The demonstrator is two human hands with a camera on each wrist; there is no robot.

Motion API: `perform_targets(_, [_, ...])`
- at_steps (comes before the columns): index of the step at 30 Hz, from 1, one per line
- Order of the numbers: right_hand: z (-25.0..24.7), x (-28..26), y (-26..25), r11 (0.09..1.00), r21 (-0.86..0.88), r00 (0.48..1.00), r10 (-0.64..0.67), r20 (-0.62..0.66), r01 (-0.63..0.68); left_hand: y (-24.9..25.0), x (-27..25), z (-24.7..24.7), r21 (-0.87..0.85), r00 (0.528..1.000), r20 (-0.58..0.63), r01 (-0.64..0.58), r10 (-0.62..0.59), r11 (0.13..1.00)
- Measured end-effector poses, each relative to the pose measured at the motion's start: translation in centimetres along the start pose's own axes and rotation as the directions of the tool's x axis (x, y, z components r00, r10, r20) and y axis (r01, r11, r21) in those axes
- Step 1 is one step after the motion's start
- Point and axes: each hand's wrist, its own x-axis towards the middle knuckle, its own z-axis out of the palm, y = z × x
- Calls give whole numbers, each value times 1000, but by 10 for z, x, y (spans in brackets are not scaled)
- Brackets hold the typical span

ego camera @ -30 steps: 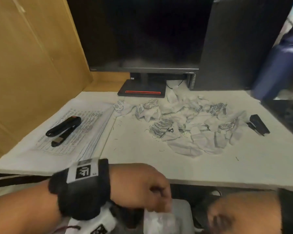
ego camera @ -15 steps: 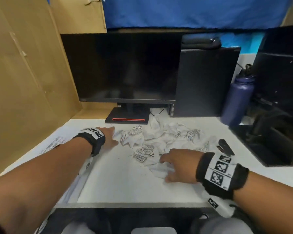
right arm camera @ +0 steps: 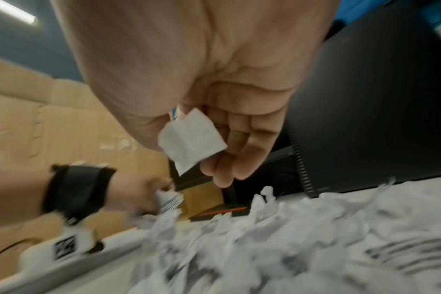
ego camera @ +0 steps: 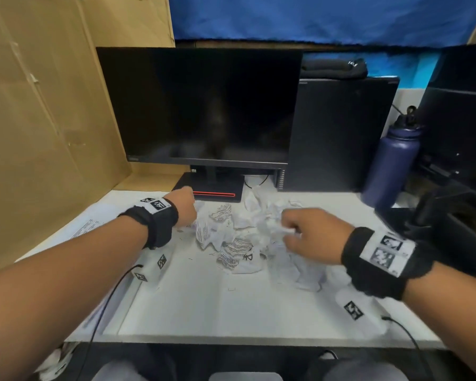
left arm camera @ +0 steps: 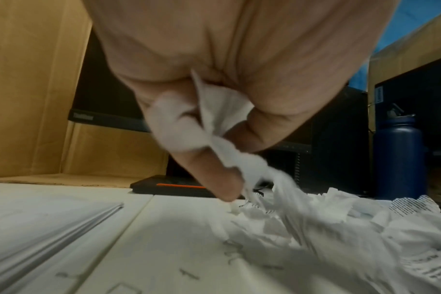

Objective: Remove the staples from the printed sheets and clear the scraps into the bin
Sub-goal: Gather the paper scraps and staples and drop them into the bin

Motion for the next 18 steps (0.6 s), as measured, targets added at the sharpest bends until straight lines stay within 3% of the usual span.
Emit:
perform_targets(2, [-14, 4, 27, 995, 58, 985, 94, -142, -87, -4, 2, -1, -52, 998, 0, -56, 56, 997])
perform_targets(4, [-20, 8, 54, 968, 168, 950, 222, -221, -187, -2, 2, -1, 0, 990, 46, -131, 131, 991])
perform_targets(6, [-18, 12, 76, 943, 135, 932, 325, -160, -306, 3, 0, 1, 78, 975, 106, -204, 195, 976])
perform_targets(9, [-10, 12, 93, 898, -37, 898, 439, 5, -439, 12, -7, 4, 128, 971, 123, -220, 205, 967])
perform_targets(13, [4, 9, 94, 874, -217, 876, 467, 121, -436, 12, -8, 17, 144, 969, 160, -214, 191, 966])
perform_targets(18, [22, 12, 89, 855, -238, 836, 508, 209, -460, 27, -28, 18, 61, 954, 188, -249, 234, 967])
